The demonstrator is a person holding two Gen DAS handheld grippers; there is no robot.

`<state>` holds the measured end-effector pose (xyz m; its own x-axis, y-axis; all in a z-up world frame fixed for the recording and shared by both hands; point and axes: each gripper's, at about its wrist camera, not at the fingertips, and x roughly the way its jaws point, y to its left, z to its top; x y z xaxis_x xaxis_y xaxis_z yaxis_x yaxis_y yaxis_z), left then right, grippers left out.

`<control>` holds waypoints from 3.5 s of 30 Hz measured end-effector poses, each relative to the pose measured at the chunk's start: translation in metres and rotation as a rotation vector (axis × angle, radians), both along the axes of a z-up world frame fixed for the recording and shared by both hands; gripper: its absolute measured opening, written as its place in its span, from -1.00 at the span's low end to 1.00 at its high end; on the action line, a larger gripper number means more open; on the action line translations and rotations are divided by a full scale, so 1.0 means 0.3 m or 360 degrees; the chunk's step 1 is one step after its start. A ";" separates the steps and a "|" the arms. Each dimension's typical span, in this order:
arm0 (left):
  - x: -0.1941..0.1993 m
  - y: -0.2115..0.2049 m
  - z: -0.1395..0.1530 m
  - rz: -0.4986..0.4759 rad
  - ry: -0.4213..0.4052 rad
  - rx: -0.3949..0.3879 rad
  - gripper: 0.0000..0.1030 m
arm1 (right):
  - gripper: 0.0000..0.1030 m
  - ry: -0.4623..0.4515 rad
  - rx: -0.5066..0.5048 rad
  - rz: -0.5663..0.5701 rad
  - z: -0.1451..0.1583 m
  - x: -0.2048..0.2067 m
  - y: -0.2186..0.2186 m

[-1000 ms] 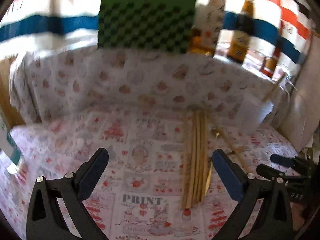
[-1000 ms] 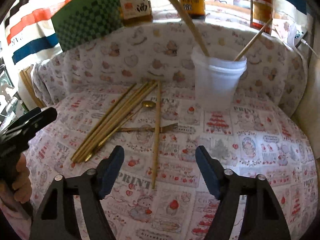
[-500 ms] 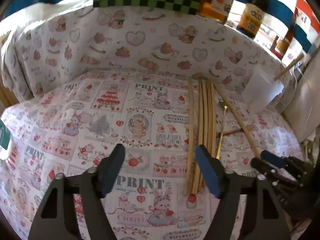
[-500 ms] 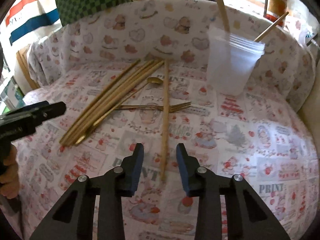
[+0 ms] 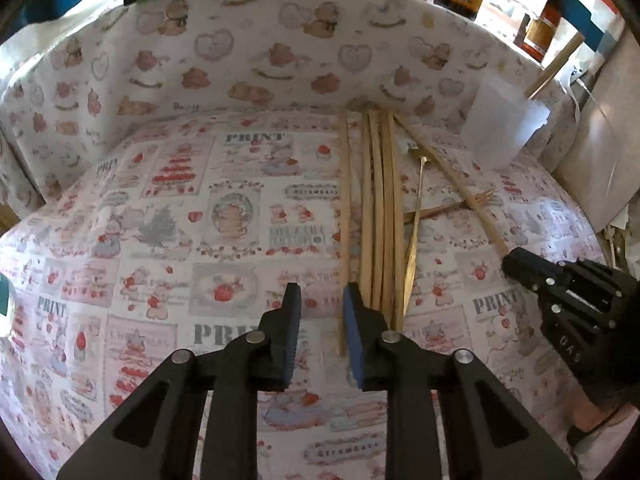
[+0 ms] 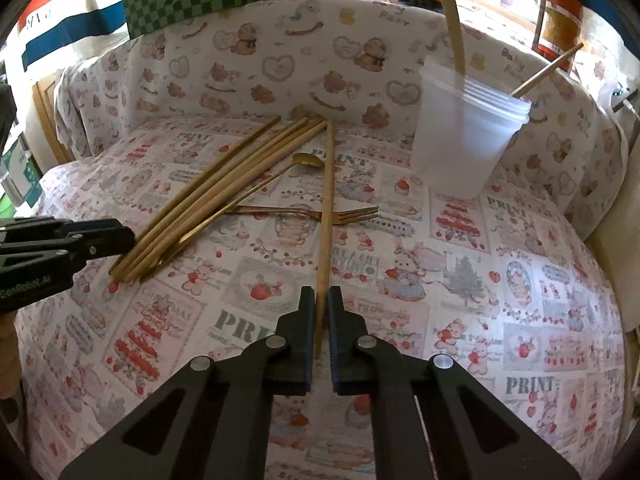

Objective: Organize utensils
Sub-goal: 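Close the left tool on a chopstick while the right tool lifts its chopstick, then raise both chopsticks upright and carry them over the white cup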

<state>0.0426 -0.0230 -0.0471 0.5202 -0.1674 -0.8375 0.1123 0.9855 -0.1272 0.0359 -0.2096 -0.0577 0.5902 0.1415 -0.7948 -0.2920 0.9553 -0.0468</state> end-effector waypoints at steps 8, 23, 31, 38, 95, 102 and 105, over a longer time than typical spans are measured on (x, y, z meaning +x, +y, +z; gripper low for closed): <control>-0.009 -0.029 -0.006 -0.0171 0.0002 0.0132 -0.34 | -0.87 -0.0026 0.0082 -0.0027 0.036 0.005 -0.032; -0.019 -0.038 0.005 -0.0112 -0.0096 0.0205 -0.93 | -0.88 -0.0576 0.0379 -0.0120 0.236 -0.116 -0.129; -0.180 0.032 0.231 0.0151 -0.0780 0.0089 -0.94 | -0.88 -0.0691 0.0479 -0.0120 0.304 -0.162 -0.155; -0.218 0.059 0.306 0.0149 -0.0882 -0.0103 -0.94 | -0.88 -0.0733 0.0559 -0.0086 0.329 -0.199 -0.179; 0.282 -0.352 0.887 -0.0154 -0.1286 -0.0557 -0.94 | -0.88 -0.1165 0.0439 -0.0153 0.822 0.161 -0.288; 0.376 -0.354 0.739 -0.0159 -0.1108 -0.0551 -0.94 | -0.88 -0.1080 0.0491 -0.0265 0.718 0.246 -0.349; 0.399 -0.346 0.718 -0.0161 -0.1060 -0.0590 -0.94 | -0.88 -0.1121 0.0519 -0.0284 0.724 0.240 -0.372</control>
